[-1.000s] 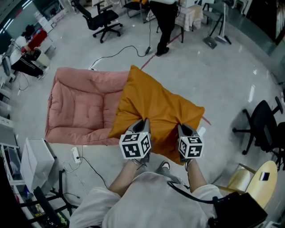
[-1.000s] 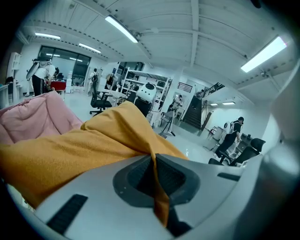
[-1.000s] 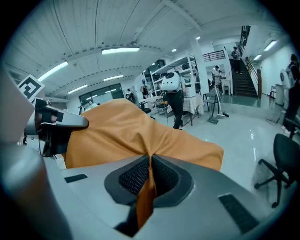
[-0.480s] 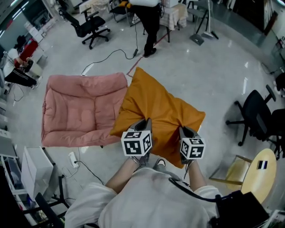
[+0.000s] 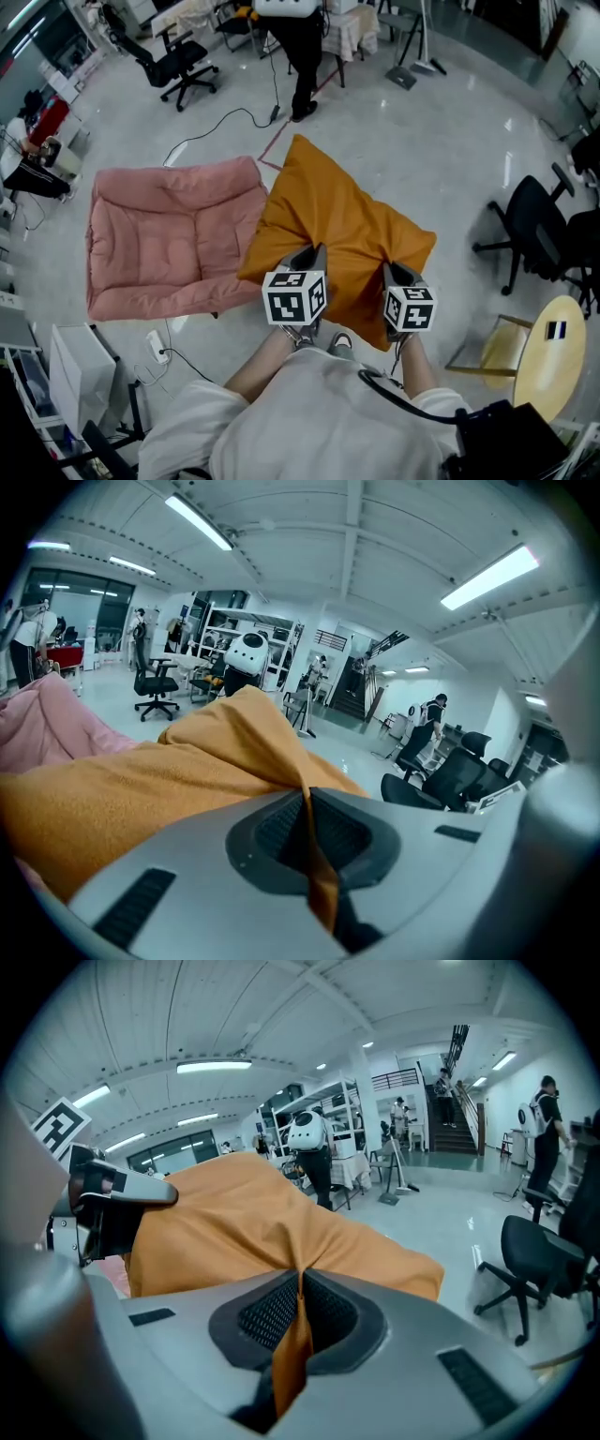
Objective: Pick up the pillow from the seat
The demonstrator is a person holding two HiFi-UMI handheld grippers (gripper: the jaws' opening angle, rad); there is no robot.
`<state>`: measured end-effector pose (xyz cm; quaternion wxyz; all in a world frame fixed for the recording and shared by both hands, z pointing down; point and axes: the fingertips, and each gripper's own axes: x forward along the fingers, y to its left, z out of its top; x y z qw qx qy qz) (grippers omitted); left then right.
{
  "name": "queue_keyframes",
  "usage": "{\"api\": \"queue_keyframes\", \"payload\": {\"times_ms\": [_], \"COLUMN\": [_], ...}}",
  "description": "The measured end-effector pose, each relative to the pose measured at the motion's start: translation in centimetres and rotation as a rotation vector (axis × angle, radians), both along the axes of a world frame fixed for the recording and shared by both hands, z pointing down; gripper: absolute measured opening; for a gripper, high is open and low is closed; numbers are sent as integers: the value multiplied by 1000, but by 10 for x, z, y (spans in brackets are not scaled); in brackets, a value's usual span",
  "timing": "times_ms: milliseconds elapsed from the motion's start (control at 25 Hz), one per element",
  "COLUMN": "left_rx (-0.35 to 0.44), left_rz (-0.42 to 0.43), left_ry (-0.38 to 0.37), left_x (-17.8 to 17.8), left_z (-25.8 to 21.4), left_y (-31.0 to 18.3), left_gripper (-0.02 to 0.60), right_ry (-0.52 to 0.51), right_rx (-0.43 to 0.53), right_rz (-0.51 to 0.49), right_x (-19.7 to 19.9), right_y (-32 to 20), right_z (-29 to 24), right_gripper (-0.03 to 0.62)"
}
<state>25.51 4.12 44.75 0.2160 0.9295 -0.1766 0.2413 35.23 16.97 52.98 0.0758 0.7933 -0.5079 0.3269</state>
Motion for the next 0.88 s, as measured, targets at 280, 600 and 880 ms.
{"api": "queue_keyframes", "payload": {"times_ms": [280, 600, 880], "left_rx": [-14, -28, -35], "left_rz": [2, 4, 13], "left_ry": [11, 10, 9], "left_x": [0, -6, -5], "left_z": [1, 3, 6], "left_y": [9, 13, 20], "left_gripper": [14, 14, 14], "right_ry": [4, 7, 8], "right_rx": [-11, -24, -39], "right_rz": [6, 7, 11], "right_x": [0, -5, -6], "right_y": [11, 18, 26], "right_z": [-1, -1, 1], "right_gripper": [38, 38, 37]}}
